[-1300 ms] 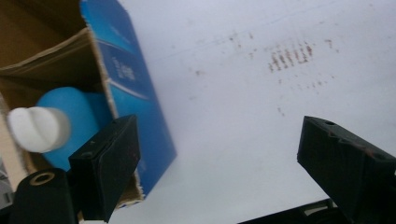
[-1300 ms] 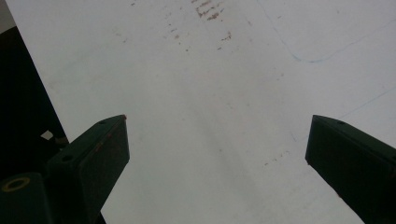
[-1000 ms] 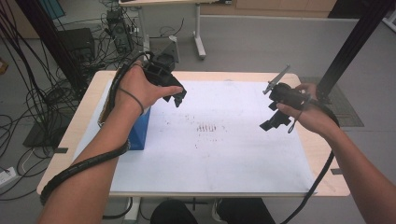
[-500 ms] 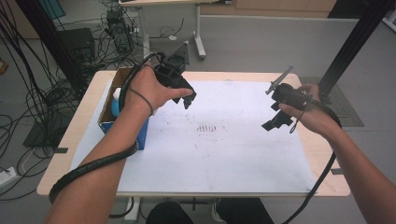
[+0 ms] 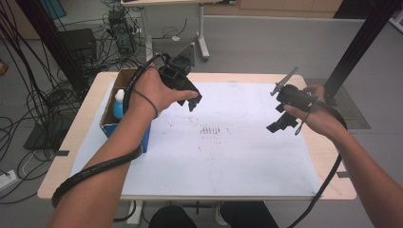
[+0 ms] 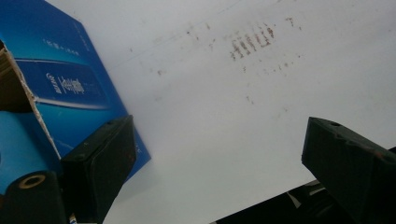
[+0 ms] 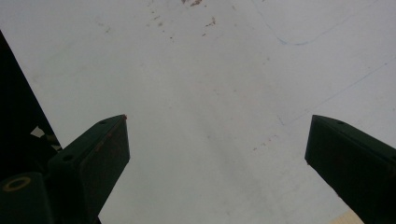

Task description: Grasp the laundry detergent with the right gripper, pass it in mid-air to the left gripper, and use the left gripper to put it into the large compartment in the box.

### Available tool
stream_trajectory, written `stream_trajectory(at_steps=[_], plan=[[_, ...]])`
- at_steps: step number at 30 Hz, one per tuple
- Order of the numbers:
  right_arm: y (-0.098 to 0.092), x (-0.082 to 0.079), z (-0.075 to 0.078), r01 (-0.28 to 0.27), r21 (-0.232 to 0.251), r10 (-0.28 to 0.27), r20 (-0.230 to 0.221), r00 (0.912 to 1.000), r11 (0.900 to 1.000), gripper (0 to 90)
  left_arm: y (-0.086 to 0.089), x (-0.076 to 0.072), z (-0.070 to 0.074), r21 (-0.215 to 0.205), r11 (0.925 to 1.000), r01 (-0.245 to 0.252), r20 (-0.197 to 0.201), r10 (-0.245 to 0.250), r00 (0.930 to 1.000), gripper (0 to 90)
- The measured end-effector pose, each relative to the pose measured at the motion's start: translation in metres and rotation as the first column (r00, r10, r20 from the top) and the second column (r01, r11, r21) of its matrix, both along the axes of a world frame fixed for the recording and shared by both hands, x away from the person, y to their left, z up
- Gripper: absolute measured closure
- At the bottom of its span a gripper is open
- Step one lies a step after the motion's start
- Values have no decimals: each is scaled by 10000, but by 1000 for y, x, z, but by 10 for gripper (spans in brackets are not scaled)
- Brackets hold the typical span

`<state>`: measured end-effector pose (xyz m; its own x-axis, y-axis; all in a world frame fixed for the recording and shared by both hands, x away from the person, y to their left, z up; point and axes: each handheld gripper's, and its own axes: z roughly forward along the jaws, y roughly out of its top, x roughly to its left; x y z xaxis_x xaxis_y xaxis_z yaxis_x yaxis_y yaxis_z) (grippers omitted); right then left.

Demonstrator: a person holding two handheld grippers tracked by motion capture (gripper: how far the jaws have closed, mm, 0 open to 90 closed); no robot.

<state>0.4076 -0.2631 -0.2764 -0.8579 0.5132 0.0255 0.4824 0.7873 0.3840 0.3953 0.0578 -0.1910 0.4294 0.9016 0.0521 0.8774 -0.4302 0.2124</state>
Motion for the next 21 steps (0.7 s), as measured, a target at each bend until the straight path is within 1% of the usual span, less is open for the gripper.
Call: stream_trajectory(at_steps=[4, 13, 15, 19, 21], plan=[[0, 0, 1, 28, 6, -28, 49, 10000, 10000, 64, -1, 0, 0, 133, 9999, 35, 18, -36, 10000, 106], [1, 0, 1, 51, 25, -51, 52, 10000, 10000, 63, -3, 0, 0, 122, 9998, 133, -12, -133, 9999, 104], [1, 0, 1, 48, 43, -48, 63, 10000, 10000, 62, -3, 0, -1, 305, 9994, 163, 70, -165, 9998, 101], [0, 0, 1, 85, 83, -86, 97, 9999, 9999, 61, -2, -1, -1, 326, 9994, 147, 36, -149, 9999, 100], [0, 0, 1, 86, 85, -87, 96, 9999, 9999, 61, -1, -1, -1, 254, 9996, 118, 16, -119, 9999, 100]])
